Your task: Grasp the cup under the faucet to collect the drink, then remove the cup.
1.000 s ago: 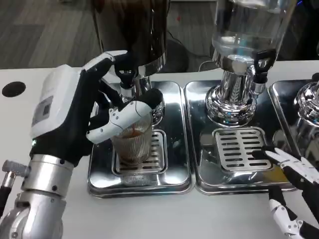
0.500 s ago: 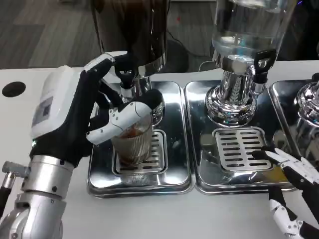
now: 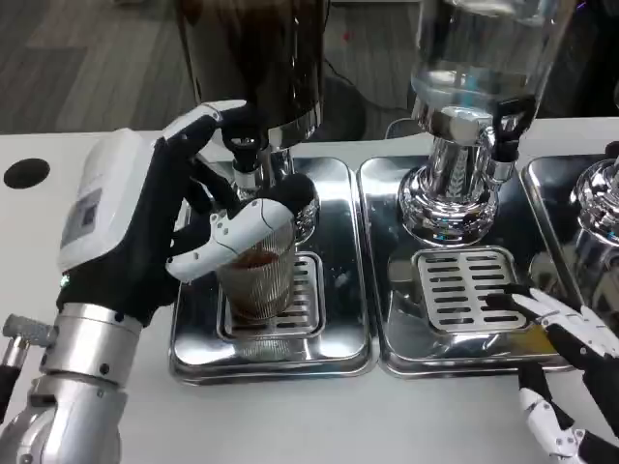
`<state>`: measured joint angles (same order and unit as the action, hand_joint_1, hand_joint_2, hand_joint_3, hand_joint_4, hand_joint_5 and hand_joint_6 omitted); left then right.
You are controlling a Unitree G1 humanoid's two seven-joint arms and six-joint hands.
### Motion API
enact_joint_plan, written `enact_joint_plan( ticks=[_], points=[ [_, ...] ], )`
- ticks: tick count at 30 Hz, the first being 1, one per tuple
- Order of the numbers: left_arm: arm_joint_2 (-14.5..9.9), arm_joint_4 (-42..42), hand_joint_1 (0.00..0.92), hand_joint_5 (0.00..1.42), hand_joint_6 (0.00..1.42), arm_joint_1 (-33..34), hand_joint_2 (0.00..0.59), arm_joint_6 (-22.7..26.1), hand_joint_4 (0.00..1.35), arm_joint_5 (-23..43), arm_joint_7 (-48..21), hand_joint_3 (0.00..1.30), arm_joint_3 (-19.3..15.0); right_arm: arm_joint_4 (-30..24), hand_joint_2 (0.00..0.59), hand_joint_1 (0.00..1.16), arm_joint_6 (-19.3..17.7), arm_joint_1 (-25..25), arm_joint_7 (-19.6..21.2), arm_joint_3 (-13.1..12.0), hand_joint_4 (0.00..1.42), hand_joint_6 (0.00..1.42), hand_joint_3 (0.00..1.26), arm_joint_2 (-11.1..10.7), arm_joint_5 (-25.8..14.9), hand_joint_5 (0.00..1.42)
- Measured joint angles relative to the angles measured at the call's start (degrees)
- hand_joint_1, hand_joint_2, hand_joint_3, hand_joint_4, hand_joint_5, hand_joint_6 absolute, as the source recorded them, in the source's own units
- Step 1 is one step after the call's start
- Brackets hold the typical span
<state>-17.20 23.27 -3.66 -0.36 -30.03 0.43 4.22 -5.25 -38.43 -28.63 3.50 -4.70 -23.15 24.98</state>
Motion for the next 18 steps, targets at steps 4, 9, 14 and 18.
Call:
enact_joint_plan(
  ticks=[4,9,14,18],
  points=[
    [0.00,-0.03,0.039,0.76,0.87,0.02,0.037,-0.04,0.36,0.01,0.00,0.40,-0.01,0.00,0.562,0.49,0.02,0.05,0.00,0.15,0.12,0.04,0.21,0.00,0.00,0.12],
    [-0.02,-0.38,0.039,0.76,0.87,0.43,0.037,-0.06,0.36,0.10,-0.01,0.40,-0.04,0.00,0.562,0.49,0.18,0.26,-0.08,0.27,0.12,0.04,0.21,0.00,0.00,0.12],
    [-0.11,-0.57,0.039,0.76,0.87,0.76,0.037,-0.07,0.36,0.25,-0.05,0.40,-0.19,0.00,0.562,0.49,0.38,0.50,-0.19,0.38,0.12,0.04,0.21,0.00,0.03,0.12],
    [-0.25,-0.79,0.041,0.76,0.87,1.23,0.040,-0.07,0.35,0.47,-0.26,0.40,-0.63,0.00,0.562,0.49,0.49,0.68,-0.21,0.41,0.12,0.04,0.21,0.00,0.03,0.12]
  ],
)
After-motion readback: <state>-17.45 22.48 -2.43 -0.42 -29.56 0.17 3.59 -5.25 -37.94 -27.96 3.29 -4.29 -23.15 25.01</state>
